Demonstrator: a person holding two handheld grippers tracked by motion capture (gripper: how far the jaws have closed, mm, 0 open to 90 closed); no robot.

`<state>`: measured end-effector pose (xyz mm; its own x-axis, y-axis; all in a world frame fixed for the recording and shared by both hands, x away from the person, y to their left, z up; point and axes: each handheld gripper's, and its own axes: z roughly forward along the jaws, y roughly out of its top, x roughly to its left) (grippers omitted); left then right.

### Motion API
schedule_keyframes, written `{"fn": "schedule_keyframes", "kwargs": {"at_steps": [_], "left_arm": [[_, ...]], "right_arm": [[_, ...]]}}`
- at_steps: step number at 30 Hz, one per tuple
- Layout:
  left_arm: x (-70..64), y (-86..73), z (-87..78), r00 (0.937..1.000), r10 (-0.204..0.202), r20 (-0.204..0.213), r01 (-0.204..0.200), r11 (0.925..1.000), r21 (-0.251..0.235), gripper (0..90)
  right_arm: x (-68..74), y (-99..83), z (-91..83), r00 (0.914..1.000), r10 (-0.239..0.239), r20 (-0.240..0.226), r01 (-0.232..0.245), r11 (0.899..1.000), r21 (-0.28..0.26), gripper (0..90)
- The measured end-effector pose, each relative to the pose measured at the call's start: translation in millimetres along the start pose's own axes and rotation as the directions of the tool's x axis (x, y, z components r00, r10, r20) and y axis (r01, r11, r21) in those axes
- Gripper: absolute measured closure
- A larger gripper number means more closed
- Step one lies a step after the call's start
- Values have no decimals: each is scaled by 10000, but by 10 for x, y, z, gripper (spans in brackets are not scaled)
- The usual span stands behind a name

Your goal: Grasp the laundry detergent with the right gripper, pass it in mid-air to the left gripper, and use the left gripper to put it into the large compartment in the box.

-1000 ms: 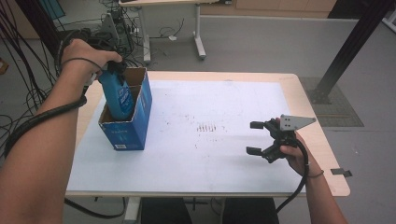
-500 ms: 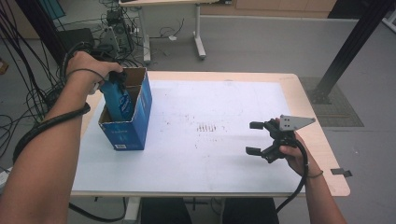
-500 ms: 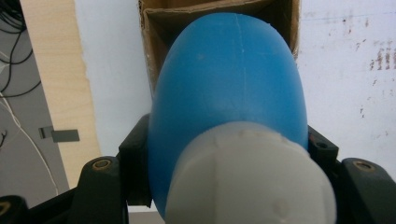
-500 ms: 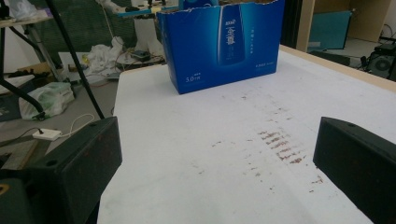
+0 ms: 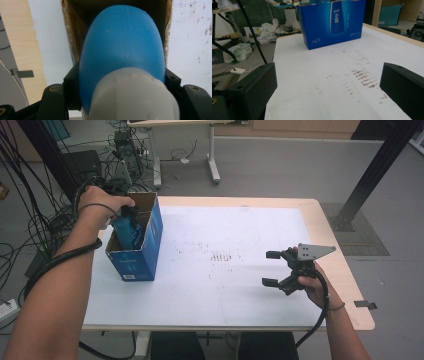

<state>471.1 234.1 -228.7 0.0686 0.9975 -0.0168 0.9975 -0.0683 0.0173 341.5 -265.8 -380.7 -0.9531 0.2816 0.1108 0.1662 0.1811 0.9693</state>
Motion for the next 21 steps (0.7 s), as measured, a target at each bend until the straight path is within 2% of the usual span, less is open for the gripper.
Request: {"fn": "schedule_keyframes", "kwargs": {"at_steps": [11,21], "left_arm": [[2,-6,210,9999,-70,109,67,9996,269,376],[-20,-22,318,9999,-49,136,43,9990,447,376]], "right_arm": [[-2,-2,13,10000,38,-10,-38,10000,68,10],[0,-5,24,10000,32,-47,-32,10000,88,10]]}}
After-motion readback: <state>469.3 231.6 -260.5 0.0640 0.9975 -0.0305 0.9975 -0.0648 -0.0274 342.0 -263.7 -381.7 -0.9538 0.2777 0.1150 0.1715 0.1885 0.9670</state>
